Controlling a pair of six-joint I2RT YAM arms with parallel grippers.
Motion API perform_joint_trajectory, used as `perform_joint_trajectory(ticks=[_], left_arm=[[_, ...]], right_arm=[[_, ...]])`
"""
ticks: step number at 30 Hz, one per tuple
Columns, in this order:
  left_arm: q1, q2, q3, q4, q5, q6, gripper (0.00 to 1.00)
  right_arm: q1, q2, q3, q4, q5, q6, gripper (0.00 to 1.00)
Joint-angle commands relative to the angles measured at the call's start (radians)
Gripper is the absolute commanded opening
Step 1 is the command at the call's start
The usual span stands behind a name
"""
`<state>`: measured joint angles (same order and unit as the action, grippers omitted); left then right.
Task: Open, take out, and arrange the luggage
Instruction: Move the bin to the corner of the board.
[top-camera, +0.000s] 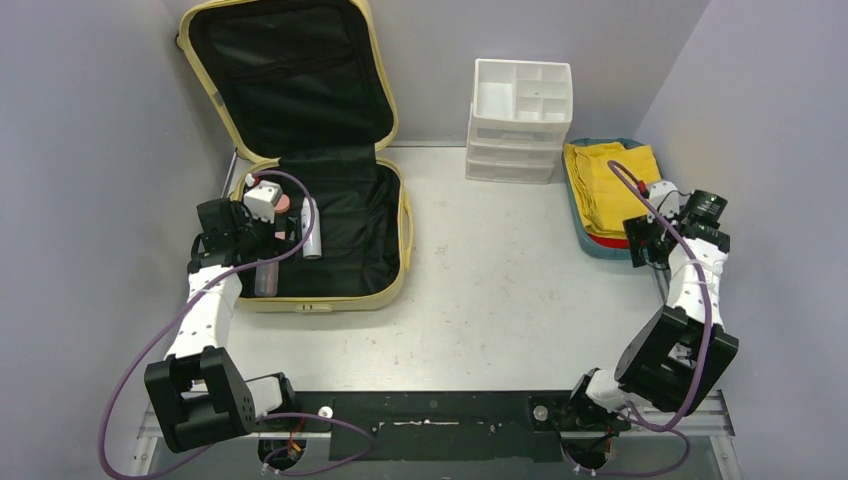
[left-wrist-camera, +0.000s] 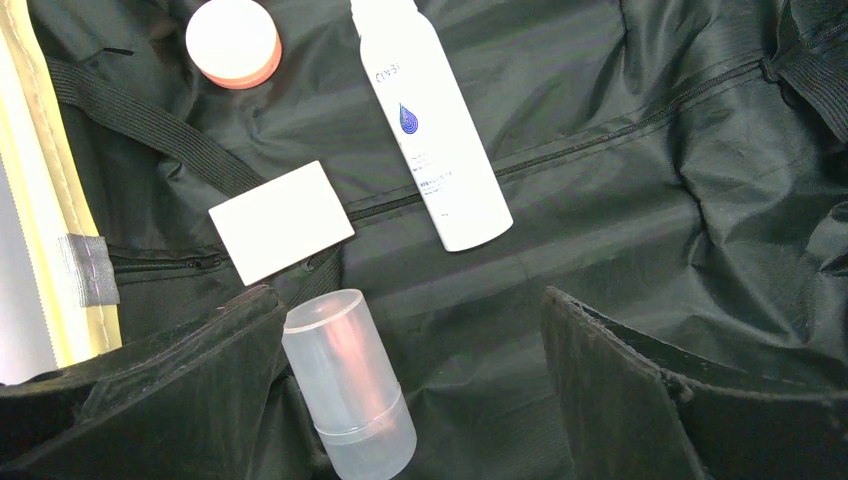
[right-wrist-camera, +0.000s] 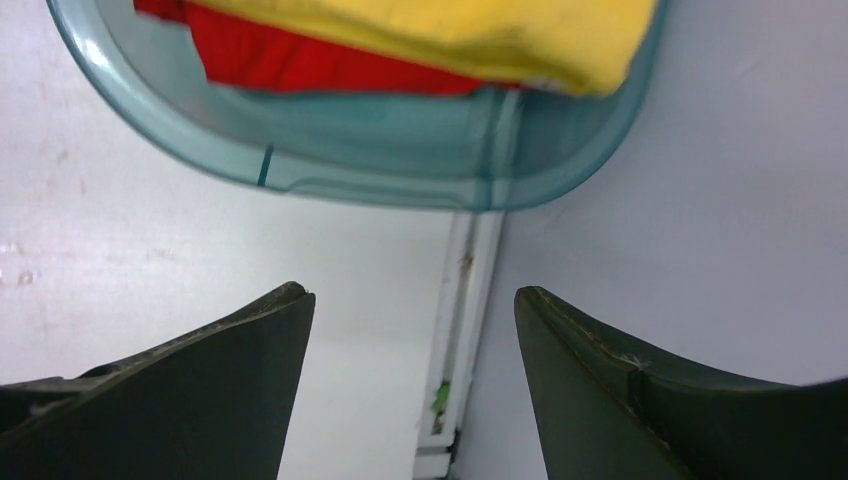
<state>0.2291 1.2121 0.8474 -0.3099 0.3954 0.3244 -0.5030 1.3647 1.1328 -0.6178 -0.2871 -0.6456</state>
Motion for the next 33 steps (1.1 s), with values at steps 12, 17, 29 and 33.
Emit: perform_joint_trajectory(ticks=[12, 17, 29, 33], left_arm=[[0.017, -0.025, -0.002, 0.039, 0.026, -0.007, 0.97], [0.025, -0.026, -0.001, 0.037, 0.032, -0.009, 0.97], [0.032, -0.016, -0.004, 0.038, 0.035, -0.010, 0.97], [0.032, -0.014, -0.002, 0.038, 0.037, -0.010, 0.97]], right_arm=[[-0.037, 0.201, -0.108, 0.285, -0.160, 0.052, 0.67], [-0.009, 0.272, -0.067, 0.403, -0.174, 0.129, 0.65], [0.106, 0.324, -0.026, 0.486, -0.072, 0.189, 0.66], [0.106, 0.382, 0.022, 0.486, -0.049, 0.216, 0.66]])
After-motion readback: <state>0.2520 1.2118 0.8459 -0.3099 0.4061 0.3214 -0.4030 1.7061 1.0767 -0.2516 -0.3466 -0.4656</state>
